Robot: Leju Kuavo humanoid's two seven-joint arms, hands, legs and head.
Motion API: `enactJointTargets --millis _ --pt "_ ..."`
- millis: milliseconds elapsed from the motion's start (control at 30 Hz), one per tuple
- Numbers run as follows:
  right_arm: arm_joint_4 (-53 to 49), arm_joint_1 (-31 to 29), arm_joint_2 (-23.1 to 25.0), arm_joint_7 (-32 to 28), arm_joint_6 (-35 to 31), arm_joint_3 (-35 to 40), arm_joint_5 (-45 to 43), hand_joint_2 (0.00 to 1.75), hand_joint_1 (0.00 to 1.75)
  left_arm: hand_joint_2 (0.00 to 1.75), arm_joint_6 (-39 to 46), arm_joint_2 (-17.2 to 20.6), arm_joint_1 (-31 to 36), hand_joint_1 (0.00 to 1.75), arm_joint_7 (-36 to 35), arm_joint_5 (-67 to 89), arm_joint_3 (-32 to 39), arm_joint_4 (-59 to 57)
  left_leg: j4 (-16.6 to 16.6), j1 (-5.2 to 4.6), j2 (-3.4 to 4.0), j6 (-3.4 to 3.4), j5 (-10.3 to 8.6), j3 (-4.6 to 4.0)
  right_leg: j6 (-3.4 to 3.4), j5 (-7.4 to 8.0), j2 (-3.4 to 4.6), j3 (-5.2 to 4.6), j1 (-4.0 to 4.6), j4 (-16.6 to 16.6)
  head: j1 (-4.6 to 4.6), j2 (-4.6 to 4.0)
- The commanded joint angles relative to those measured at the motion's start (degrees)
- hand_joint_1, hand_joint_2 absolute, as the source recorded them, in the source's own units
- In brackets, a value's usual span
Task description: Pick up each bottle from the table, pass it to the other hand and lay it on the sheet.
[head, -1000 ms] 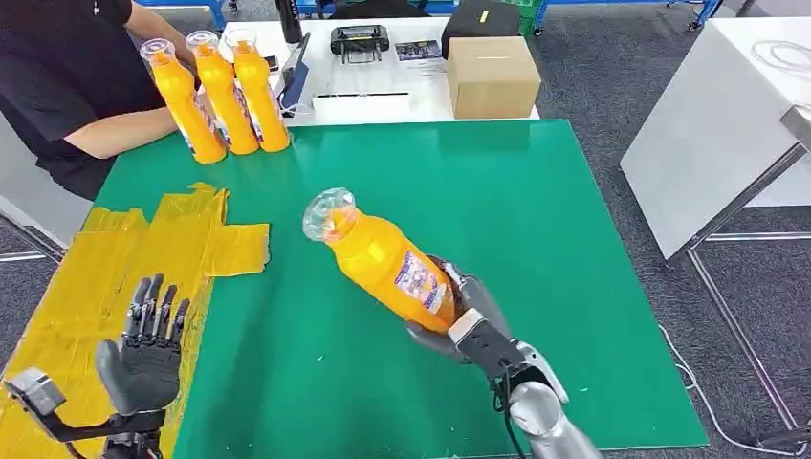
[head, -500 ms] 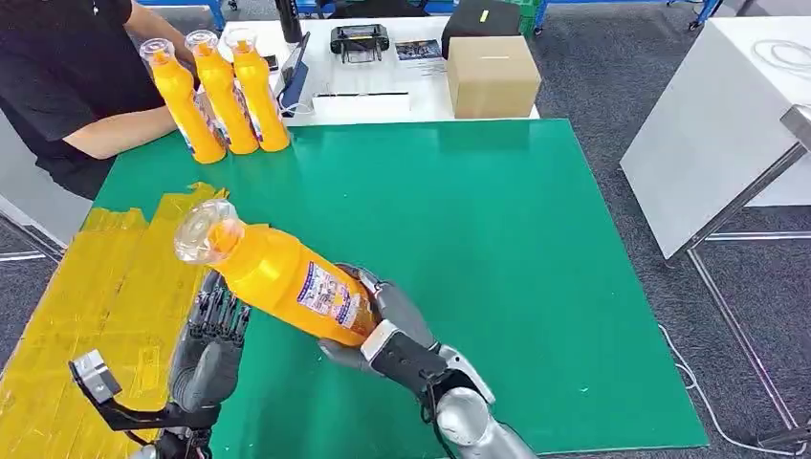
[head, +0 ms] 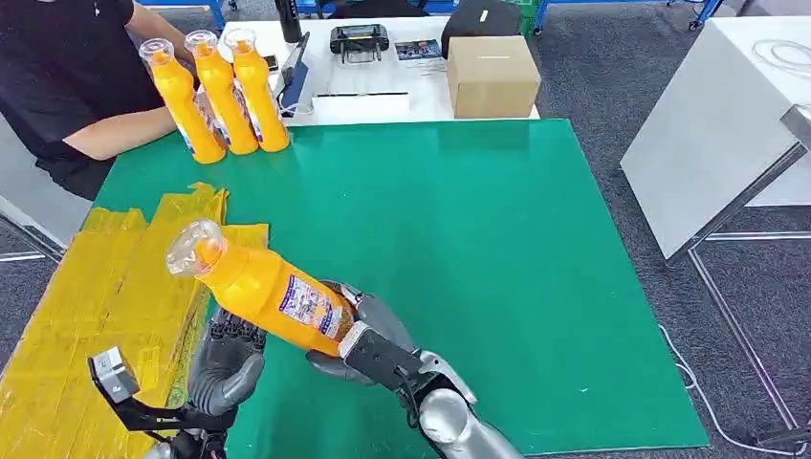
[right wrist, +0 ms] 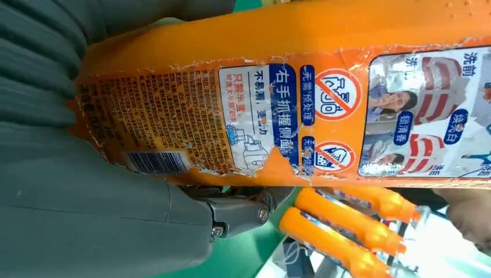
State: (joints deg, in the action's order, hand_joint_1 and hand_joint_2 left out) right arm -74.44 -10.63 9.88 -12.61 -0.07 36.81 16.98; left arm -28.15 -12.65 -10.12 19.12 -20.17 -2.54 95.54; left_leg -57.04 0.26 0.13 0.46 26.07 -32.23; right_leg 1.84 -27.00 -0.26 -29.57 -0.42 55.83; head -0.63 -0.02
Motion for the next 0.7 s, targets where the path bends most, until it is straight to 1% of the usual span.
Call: enactJointTargets --millis 33,167,333,367,433,533,567,633,700 --pt "9.65 -4.15 0.93 0.64 0.59 2.31 -0.03 1.75 1.75 1.75 -0.03 2.77 0.79 0.00 -0.07 -0.04 -3.97 -0.73 0.06 0.03 0.05 -0.01 0.02 0.13 -0.02 0.02 0.08 0.12 0.04 -0.09 0.00 0.00" --pt "12.91 -6.46 2.81 1.47 1.40 6.25 2.07 1.75 1.75 1.75 0.68 3.08 1.54 0.00 -0.19 0.99 -5.16 -1.60 0.03 0.02 0.12 -0.01 0.01 0.08 -0.03 0.03 0.13 0.03 0.02 -0.03 0.02 0.00" --pt "13.43 -7.01 3.02 1.70 1.53 7.24 2.53 1.75 1.75 1.75 0.78 3.20 1.66 0.00 -0.17 1.12 -5.17 -1.88 0.07 0.09 0.08 -0.04 0.01 0.18 -0.06 0.04 0.11 0.17 0.09 -0.12 -0.02 0.00" --pt "13.94 -7.60 3.42 1.89 2.29 9.27 3.69 1.75 1.75 1.75 1.13 3.33 1.70 0.00 -0.06 1.95 -5.27 -2.02 0.04 0.02 0.04 -0.01 0.00 0.07 -0.02 0.02 0.05 0.04 0.02 -0.04 0.00 0.00" --pt "15.01 -8.61 4.36 1.99 3.44 12.76 5.20 1.75 1.75 1.75 2.23 3.59 1.87 0.00 0.79 4.33 -5.32 -2.44 0.05 0.01 0.07 -0.01 0.01 0.11 -0.02 0.00 0.08 0.07 0.01 -0.04 0.00 0.00" --pt "16.47 -9.81 5.35 1.61 5.30 18.73 6.91 1.75 1.75 1.75 3.94 4.12 2.42 0.00 2.20 7.41 -4.37 -3.41 0.05 0.03 0.24 -0.03 0.04 0.13 -0.04 0.03 0.26 0.04 0.03 -0.02 0.00 0.00" --pt "17.18 -10.18 5.45 1.27 5.93 21.07 6.74 1.75 1.75 1.75 3.90 4.18 2.72 0.00 2.35 7.66 -3.60 -4.04 0.06 0.01 0.17 -0.03 0.01 0.10 -0.03 0.02 0.16 0.03 0.00 0.00 0.00 0.00" --pt "17.67 -10.21 5.58 1.10 6.13 23.00 6.83 1.75 1.75 1.75 3.86 4.22 2.97 0.00 2.40 7.78 -2.76 -4.55 0.10 0.05 0.12 -0.04 0.00 0.17 -0.05 0.02 0.12 0.11 0.05 -0.08 0.00 0.00" --pt "17.67 -10.21 5.58 1.10 6.13 23.00 6.83 1.75 1.75 1.75 3.86 4.22 2.97 0.00 2.40 7.78 -2.76 -4.55 0.11 0.09 0.08 -0.04 0.00 0.19 -0.05 0.03 0.07 0.17 0.08 -0.13 0.02 0.00"
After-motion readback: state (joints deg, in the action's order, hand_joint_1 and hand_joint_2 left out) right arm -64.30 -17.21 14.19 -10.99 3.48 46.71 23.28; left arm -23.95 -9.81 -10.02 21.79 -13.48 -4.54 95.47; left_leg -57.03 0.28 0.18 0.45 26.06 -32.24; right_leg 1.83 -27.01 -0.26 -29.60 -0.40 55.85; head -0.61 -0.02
